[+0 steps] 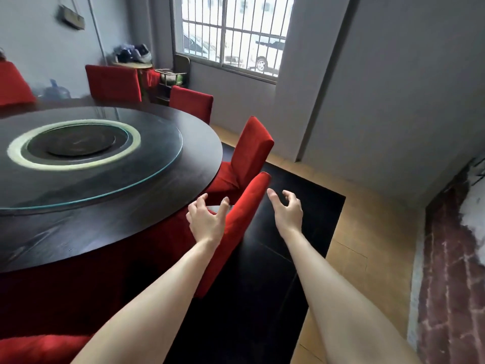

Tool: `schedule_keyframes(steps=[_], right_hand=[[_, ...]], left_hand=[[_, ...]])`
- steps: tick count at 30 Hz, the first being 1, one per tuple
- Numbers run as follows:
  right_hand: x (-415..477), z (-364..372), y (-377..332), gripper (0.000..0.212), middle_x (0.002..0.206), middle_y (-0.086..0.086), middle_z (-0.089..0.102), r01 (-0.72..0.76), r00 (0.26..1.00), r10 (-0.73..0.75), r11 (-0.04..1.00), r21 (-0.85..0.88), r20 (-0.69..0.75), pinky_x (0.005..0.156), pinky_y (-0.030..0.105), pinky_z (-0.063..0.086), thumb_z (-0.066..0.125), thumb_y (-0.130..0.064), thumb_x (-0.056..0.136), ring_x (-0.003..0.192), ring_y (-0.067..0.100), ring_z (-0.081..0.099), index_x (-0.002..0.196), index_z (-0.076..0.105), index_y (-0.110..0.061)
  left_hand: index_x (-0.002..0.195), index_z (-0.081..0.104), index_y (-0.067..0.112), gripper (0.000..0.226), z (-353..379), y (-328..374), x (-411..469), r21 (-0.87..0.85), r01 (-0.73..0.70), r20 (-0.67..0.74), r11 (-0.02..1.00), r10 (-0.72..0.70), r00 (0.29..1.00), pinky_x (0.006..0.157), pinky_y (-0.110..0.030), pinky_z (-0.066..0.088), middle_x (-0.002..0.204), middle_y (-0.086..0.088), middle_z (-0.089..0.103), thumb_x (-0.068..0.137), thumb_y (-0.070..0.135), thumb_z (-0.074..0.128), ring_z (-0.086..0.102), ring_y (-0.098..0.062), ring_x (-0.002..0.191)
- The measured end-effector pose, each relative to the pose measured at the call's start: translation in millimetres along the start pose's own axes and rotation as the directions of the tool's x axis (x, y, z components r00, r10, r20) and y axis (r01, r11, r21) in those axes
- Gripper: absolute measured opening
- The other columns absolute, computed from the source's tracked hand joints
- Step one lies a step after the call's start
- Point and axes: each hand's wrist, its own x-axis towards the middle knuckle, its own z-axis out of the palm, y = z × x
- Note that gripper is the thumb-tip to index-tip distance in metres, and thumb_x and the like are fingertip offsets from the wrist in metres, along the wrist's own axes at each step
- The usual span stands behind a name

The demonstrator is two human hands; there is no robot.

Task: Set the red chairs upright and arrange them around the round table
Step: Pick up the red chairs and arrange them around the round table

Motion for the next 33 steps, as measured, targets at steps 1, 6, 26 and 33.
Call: schedule_keyframes(steps=[1,6,26,33], right_hand=[[12.8,-1.9,3.9,0.065,0.143,0.006,0.045,0.006,1.0,-0.006,1.0,0.002,0.015,0.094,0.026,0.034,0.062,-0.054,0.088,0.128,0.021,0.046,0.138,0.05,-0.014],[91.7,-4.4,15.8,0.066,0.144,0.007,0.045,0.033,0.996,-0.032,0.999,-0.012,0.079,0.099,0.03,0.036,0.063,-0.053,0.088,0.129,0.023,0.046,0.139,0.049,-0.014],[300.4,33.7,65.3,0.078,0.149,0.007,0.038,0.067,0.863,-0.023,0.995,-0.07,0.504,0.112,0.039,0.033,0.064,-0.058,0.085,0.137,0.026,0.038,0.147,0.041,-0.017],[353.7,37.4,84.8,0.079,0.159,0.001,0.025,0.199,0.726,-0.041,0.968,-0.153,0.687,0.115,0.047,0.023,0.062,-0.063,0.084,0.144,0.032,0.019,0.149,0.038,-0.024]], left_hand=[[0.139,0.048,0.01,0.063,14.8,0.3,3.8,0.001,0.005,-0.005,1.0,-0.005,1.0,0.109,-0.04,0.029,0.141,-0.016,0.043,0.089,0.045,0.065,0.034,-0.031,0.133],[0.139,0.048,0.012,0.062,91.3,9.4,36.0,-0.013,0.027,-0.03,1.0,-0.027,0.999,0.108,-0.039,0.029,0.141,-0.016,0.044,0.089,0.045,0.065,0.035,-0.031,0.132],[0.138,0.049,0.01,0.067,227.4,-10.2,107.5,0.054,0.333,-0.492,0.941,-0.265,0.829,0.117,-0.048,0.015,0.141,-0.018,0.046,0.087,0.051,0.065,0.04,-0.036,0.132],[0.142,0.044,0.011,0.074,274.5,-20.2,86.8,0.029,0.523,-0.723,0.852,-0.344,0.599,0.116,-0.054,-0.004,0.152,-0.02,0.03,0.085,0.051,0.066,0.018,-0.031,0.146]])
